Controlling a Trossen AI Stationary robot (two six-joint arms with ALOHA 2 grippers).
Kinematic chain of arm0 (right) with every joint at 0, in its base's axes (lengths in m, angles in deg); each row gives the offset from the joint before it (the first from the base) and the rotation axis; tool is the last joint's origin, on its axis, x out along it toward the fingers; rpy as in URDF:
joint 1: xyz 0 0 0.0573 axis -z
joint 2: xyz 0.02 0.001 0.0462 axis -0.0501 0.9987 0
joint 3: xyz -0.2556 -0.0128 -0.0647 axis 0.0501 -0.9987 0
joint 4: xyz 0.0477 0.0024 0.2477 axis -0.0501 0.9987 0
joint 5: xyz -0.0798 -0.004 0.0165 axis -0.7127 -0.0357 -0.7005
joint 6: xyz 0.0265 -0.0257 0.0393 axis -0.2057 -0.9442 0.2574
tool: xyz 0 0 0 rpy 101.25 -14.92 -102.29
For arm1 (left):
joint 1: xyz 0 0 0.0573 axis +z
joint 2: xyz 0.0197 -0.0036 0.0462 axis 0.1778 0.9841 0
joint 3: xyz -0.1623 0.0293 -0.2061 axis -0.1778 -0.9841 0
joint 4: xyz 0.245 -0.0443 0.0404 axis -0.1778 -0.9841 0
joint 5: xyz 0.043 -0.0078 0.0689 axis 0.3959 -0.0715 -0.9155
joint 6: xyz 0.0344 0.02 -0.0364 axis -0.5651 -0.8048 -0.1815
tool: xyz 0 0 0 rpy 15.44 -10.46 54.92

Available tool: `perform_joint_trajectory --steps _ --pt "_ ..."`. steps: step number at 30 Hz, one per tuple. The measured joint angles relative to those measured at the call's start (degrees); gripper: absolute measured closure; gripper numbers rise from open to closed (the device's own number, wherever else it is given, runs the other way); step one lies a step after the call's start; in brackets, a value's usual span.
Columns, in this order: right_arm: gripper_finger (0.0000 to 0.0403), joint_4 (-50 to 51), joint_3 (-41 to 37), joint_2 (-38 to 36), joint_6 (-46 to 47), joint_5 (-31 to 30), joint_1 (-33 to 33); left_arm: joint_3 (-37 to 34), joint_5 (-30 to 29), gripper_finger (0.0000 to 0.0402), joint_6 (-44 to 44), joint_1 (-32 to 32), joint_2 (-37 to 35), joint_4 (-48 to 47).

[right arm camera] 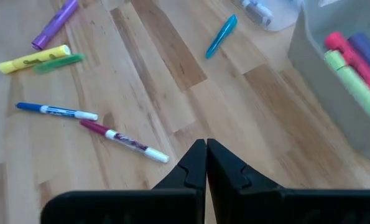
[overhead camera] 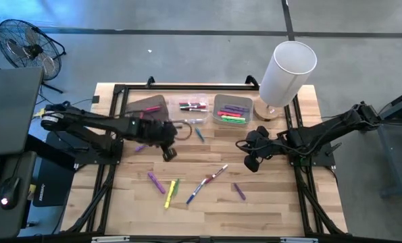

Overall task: Pick & Place Markers
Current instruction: Put the violet marker pen into the transparent bin

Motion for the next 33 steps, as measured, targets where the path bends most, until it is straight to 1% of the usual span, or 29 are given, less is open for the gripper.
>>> perform_joint_trajectory --steps 2,5,10,14,17,20,24,26,29,33 --pt "0.0402 0.02 0.0 0.0 -1.16 -0.75 0.0 0.04 -0.4 0.0387 -0.2 -2.59 0.65 0.32" --pt "0.0403 -0.1 0.0 0.0 -2.44 0.44 0.02 -1.78 -0.51 0.0398 -0.39 -5.48 1.79 1.97" --pt "0.0403 -0.77 0.82 0.23 -3.66 -0.4 -0.79 -10.16 1.77 0.04 0.14 -9.0 1.94 11.21" --pt "0.0403 2.06 6.19 3.55 -4.6 -0.57 -0.9 -16.43 4.52 0.0401 3.15 -11.38 1.1 15.19" --pt "0.0403 6.09 13.11 9.44 -8.56 -0.38 -0.9 -19.47 5.5 0.0401 4.23 -13.27 0.12 16.29" --pt "0.0403 11.14 21.43 17.55 -13.29 0.98 -0.87 -20.31 5.75 0.0401 4.25 -14.49 -0.59 17.17" --pt "0.0403 16.0 31.57 28.78 -21.98 6.41 -0.79 -20.37 4.04 0.0401 3.65 -15.53 -1.68 16.03" --pt "0.0402 18.33 36.07 33.98 -25.28 8.16 -0.79 -20.35 3.19 0.0401 2.52 -16.17 -2.47 16.64" --pt "0.0393 23.14 42.14 41.21 -28.66 10.02 -0.79 -20.35 2.71 0.0401 0.65 -17.16 -3.98 16.41" --pt "0.0368 26.68 48.57 49.7 -32.32 12.09 -0.74 -20.35 2.77 0.0401 -0.86 -17.34 -5.89 14.87"
